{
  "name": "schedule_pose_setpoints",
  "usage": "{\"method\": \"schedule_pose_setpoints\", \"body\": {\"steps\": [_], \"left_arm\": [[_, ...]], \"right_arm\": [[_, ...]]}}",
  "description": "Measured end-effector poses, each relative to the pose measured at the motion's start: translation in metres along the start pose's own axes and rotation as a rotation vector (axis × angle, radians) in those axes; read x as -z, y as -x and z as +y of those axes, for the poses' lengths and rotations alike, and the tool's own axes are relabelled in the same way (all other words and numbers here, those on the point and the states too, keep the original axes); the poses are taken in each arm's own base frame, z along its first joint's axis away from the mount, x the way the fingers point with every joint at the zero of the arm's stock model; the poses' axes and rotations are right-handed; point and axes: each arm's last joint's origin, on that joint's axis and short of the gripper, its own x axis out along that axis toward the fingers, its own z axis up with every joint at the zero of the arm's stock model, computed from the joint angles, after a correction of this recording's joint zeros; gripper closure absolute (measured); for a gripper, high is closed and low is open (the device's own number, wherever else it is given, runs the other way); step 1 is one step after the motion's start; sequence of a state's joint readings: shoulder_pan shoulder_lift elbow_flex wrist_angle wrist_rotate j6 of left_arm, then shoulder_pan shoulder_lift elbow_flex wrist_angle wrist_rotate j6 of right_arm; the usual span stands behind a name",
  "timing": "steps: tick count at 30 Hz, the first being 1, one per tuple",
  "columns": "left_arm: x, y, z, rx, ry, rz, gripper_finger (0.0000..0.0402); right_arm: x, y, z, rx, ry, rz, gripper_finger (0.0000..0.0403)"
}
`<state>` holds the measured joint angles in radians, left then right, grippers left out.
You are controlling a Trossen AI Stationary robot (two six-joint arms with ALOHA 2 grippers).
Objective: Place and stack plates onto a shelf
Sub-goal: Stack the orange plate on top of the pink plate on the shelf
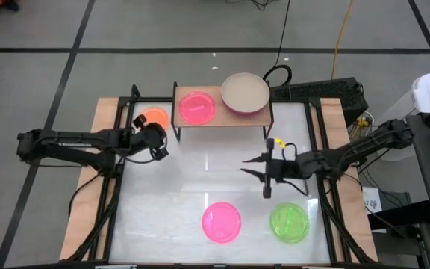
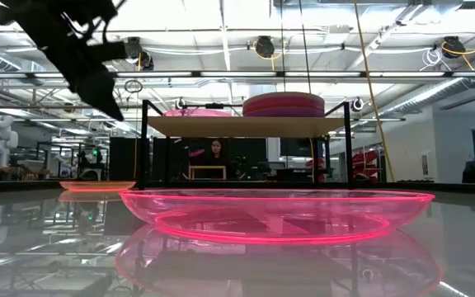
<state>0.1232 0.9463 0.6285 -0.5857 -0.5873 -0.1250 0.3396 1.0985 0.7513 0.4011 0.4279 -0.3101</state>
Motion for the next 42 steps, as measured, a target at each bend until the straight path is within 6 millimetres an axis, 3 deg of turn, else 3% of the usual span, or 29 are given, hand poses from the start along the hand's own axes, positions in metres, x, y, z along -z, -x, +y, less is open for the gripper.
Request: {"method": "schedule_pose_setpoints", "body": {"steps": [9, 19, 32, 42], "left_arm": [[0.012, -0.031, 0.011, -0.093, -0.073, 0.239, 0.0256], [0.022, -0.065, 0.019, -0.055, -0.063, 0.435, 0.0254], [0.031, -0.090, 0.020, -0.008, -0.065, 0.542, 0.0154], [0.035, -0.112, 0.019, -0.044, -0.075, 0.567, 0.0144]], "right_arm": [[0.001, 0.026, -0.005, 0.154, -0.042, -0.052, 0.0312], [0.009, 0.030, -0.004, 0.150, -0.052, -0.042, 0.0312], [0.010, 0.030, -0.004, 0.146, -0.056, -0.037, 0.0312], [0.010, 0.030, -0.004, 0.146, -0.056, -0.036, 0.0312]]}}
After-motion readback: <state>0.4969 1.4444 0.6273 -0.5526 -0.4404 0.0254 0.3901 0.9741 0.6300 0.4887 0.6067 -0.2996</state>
